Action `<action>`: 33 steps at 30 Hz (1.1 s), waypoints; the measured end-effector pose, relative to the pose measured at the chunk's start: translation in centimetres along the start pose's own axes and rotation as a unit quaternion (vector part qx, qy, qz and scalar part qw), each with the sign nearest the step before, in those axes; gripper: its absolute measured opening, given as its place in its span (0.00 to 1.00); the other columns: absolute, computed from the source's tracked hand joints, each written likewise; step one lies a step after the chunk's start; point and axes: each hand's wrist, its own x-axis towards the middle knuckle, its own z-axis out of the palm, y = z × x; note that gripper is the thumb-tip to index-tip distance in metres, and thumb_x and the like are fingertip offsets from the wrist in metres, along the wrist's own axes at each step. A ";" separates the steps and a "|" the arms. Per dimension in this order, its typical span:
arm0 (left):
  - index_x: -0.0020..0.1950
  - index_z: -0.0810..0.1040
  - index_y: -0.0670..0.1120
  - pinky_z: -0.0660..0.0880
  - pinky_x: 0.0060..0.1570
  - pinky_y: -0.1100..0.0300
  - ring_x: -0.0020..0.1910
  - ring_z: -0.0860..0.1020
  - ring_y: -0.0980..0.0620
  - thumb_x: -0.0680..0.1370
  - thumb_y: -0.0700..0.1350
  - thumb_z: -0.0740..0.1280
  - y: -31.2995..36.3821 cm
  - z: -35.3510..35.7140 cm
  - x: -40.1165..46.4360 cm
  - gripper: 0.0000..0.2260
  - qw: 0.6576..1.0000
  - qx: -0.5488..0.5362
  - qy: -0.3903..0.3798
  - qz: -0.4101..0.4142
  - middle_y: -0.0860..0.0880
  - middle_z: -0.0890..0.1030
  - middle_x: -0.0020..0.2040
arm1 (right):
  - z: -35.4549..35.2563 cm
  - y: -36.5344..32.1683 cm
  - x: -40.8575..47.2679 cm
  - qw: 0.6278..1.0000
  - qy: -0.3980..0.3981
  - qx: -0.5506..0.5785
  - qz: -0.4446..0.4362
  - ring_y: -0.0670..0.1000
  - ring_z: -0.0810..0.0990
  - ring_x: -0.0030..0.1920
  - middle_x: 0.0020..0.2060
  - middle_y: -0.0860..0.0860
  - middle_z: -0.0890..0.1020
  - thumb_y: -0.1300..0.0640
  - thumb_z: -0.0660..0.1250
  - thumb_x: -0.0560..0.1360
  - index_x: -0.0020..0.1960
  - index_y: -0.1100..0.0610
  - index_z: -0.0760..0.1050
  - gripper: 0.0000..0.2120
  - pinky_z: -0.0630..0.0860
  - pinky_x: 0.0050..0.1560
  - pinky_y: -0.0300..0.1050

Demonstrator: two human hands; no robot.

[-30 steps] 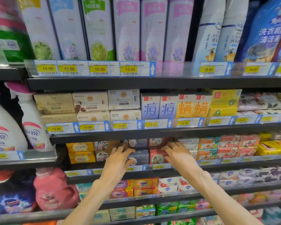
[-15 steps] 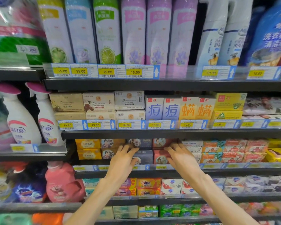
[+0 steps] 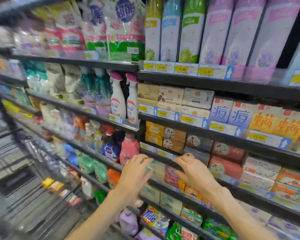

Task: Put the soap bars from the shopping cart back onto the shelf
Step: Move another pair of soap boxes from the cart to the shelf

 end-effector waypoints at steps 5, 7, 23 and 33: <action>0.67 0.73 0.56 0.73 0.58 0.51 0.65 0.72 0.49 0.76 0.58 0.66 -3.6 -3.7 -9.6 0.20 0.993 0.062 0.007 -0.104 0.54 0.75 0.65 | 1.3 -7.1 1.1 0.992 -0.028 0.066 -0.101 0.55 0.76 0.65 0.66 0.52 0.77 0.46 0.66 0.76 0.70 0.53 0.72 0.24 0.74 0.63 0.50; 0.67 0.74 0.54 0.74 0.58 0.50 0.64 0.73 0.48 0.76 0.57 0.67 -4.9 -5.7 -13.2 0.20 0.987 0.074 0.009 -0.144 0.53 0.75 0.64 | 2.1 -10.2 1.8 0.985 -0.039 0.085 -0.142 0.55 0.77 0.63 0.64 0.51 0.78 0.44 0.66 0.76 0.70 0.52 0.72 0.25 0.74 0.61 0.50; 0.71 0.70 0.53 0.73 0.57 0.49 0.63 0.73 0.47 0.79 0.61 0.60 -20.2 -19.2 -34.6 0.23 0.919 0.146 0.003 -0.367 0.51 0.74 0.65 | 3.8 -41.0 10.8 0.914 -0.088 0.130 -0.375 0.56 0.77 0.61 0.62 0.51 0.77 0.43 0.63 0.78 0.70 0.50 0.70 0.23 0.75 0.56 0.50; 0.70 0.72 0.51 0.75 0.56 0.48 0.62 0.75 0.45 0.79 0.60 0.63 -34.5 -26.4 -41.7 0.22 0.904 0.168 0.005 -0.393 0.48 0.76 0.64 | 6.5 -59.8 18.7 0.893 -0.101 0.152 -0.410 0.54 0.77 0.62 0.65 0.49 0.76 0.40 0.62 0.77 0.73 0.48 0.66 0.27 0.75 0.60 0.51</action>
